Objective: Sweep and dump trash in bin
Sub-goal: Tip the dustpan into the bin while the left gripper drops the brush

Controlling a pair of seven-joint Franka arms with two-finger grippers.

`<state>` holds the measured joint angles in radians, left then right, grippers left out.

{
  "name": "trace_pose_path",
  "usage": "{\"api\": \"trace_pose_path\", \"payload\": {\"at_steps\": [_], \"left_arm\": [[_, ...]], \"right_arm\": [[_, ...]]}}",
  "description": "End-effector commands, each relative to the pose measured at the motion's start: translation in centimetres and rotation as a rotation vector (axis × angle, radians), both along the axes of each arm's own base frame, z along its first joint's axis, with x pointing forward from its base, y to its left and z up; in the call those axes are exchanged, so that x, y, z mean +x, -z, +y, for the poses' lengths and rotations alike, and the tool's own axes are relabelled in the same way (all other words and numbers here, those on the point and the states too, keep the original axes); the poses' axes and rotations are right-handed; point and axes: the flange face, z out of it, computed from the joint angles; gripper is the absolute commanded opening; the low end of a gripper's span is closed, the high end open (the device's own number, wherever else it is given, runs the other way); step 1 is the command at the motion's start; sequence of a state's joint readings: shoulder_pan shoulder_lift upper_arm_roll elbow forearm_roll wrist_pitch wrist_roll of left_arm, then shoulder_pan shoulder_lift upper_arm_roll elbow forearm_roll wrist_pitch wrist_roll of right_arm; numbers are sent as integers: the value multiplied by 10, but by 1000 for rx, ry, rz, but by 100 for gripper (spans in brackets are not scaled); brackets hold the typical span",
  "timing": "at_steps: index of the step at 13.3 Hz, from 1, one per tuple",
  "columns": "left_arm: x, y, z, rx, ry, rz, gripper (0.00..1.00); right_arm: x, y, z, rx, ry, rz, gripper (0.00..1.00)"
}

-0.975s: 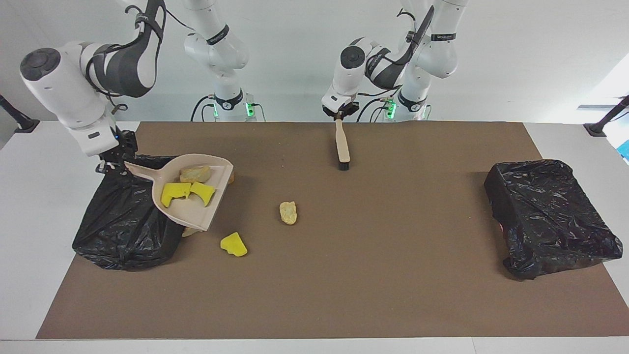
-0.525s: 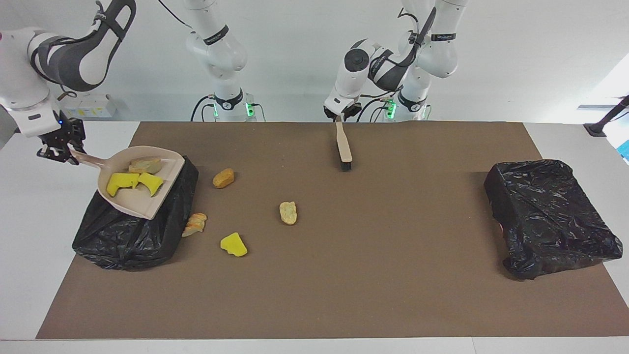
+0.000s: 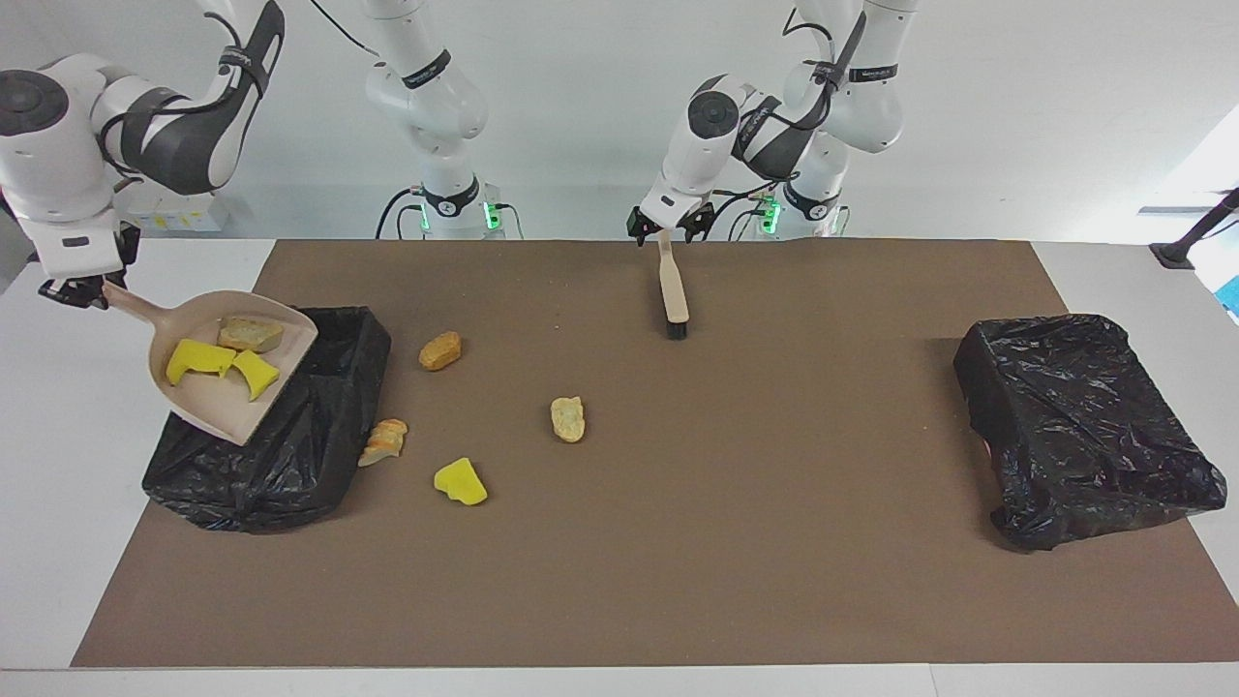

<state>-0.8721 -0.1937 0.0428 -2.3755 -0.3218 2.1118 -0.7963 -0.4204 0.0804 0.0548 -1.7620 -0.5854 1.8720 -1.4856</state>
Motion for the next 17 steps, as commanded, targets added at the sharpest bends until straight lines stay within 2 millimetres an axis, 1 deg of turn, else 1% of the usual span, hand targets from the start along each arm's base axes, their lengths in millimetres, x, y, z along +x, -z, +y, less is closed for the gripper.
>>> {"api": "trace_pose_path", "payload": {"at_steps": [1,2,3,4,6,7,8,9,11,12,14,15,17], "left_arm": [[48,-35,22,-27,-76,-6,100],[69,-50,38,-42,-113,-22,100],[87,-63,54,-34,-115,-53,100],[102,-73,66,-16,-92,-93,100],[121,-92,81,-9,-60,-156,100],[136,-105,97,-13,-77,-171,100],[154,-113,113,-12,-86,-176,100],[167,-120,125,0,-61,-176,100],[193,-134,157,43,8,-214,100],[202,-139,171,50,30,-222,100],[220,-161,200,68,84,-220,100],[231,-175,209,87,121,-228,100],[245,-192,233,109,186,-220,100]], "right_arm": [[-1,-19,29,-169,61,-3,0],[2,-21,41,-204,72,-1,0],[4,-23,50,-236,85,-13,0],[3,-30,55,-270,100,-25,0],[2,-35,70,-313,121,-25,0],[0,-39,76,-332,124,-26,0],[1,-43,79,-359,123,-38,0],[0,-50,81,-389,113,-45,0],[0,-63,89,-432,83,-58,0],[-1,-72,96,-463,63,-66,0],[-3,-84,113,-516,37,-60,0],[-6,-90,117,-521,35,-62,0],[-5,-89,119,-511,25,-65,0]]}}
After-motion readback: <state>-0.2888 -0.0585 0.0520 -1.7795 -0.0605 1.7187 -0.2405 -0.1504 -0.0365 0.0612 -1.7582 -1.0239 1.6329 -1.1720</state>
